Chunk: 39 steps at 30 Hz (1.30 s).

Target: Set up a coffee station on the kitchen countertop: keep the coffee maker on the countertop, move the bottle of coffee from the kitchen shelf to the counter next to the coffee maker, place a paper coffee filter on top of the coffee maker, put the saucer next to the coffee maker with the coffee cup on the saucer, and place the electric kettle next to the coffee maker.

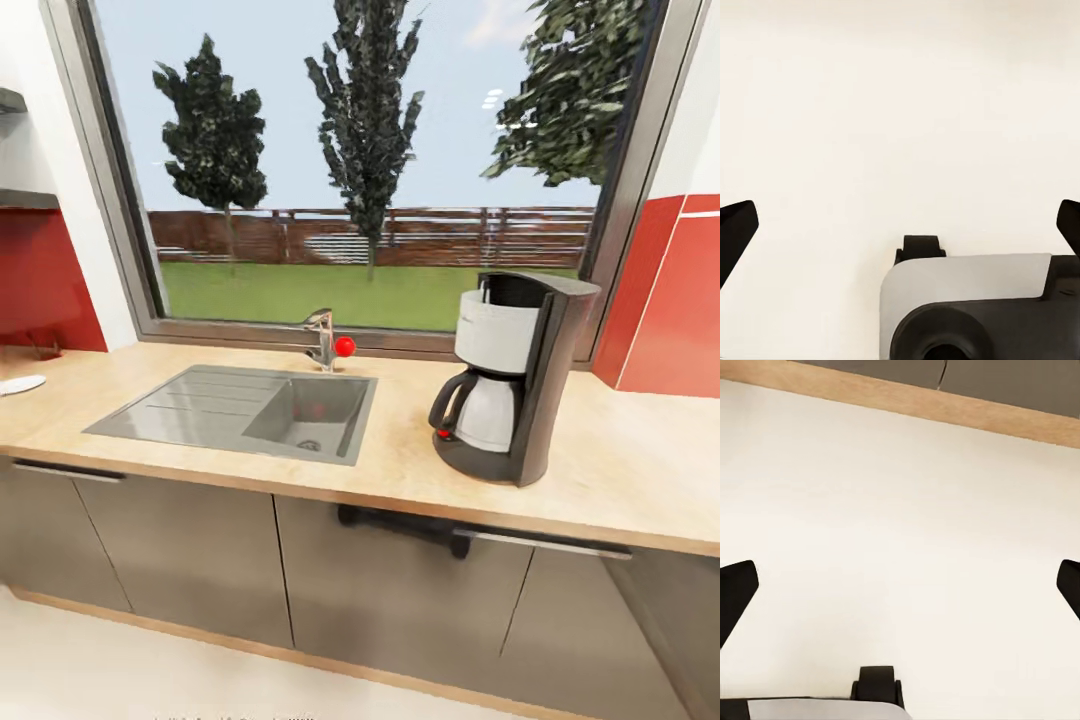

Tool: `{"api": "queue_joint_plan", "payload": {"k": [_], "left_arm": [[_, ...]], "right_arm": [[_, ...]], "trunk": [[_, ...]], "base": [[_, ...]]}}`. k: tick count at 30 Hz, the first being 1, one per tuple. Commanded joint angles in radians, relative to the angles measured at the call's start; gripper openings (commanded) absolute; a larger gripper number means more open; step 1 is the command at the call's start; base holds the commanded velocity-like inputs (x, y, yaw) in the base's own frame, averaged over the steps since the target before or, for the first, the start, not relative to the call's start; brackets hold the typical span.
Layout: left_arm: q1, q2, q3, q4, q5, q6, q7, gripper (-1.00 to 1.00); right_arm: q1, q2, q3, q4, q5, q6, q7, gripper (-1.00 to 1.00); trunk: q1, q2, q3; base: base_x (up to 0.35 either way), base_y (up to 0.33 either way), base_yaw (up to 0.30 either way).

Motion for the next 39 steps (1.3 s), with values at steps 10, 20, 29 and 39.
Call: {"api": "queue_joint_plan", "payload": {"k": [10,20,29,39], "left_arm": [[0.000,-0.001,-0.011,-0.006,-0.003,-0.010,0.003,1.00],[0.000,-0.005,-0.005,0.001,-0.003,-0.098,0.003,1.00],[0.000,-0.005,-0.004,0.001,-0.001,-0.100,0.003,1.00],[0.000,-0.005,-0.003,0.000,-0.001,-0.100,0.003,1.00]], "right_arm": [[-0.001,0.000,0.002,0.001,0.004,-0.003,0.000,1.00],[-0.001,0.002,0.004,0.002,0.006,-0.003,-0.001,1.00],[-0.001,0.002,0.004,0.003,0.006,-0.003,0.001,1.00],[-0.001,0.002,0.006,0.002,0.006,-0.003,0.000,1.00]], "trunk": [[0.000,0.000,-0.001],[0.000,0.000,-0.001],[0.000,0.000,-0.001],[0.000,0.000,-0.001]], "base": [[0.000,0.000,0.269],[0.009,0.008,0.269],[0.178,0.183,0.170],[0.045,0.065,0.235]]}}
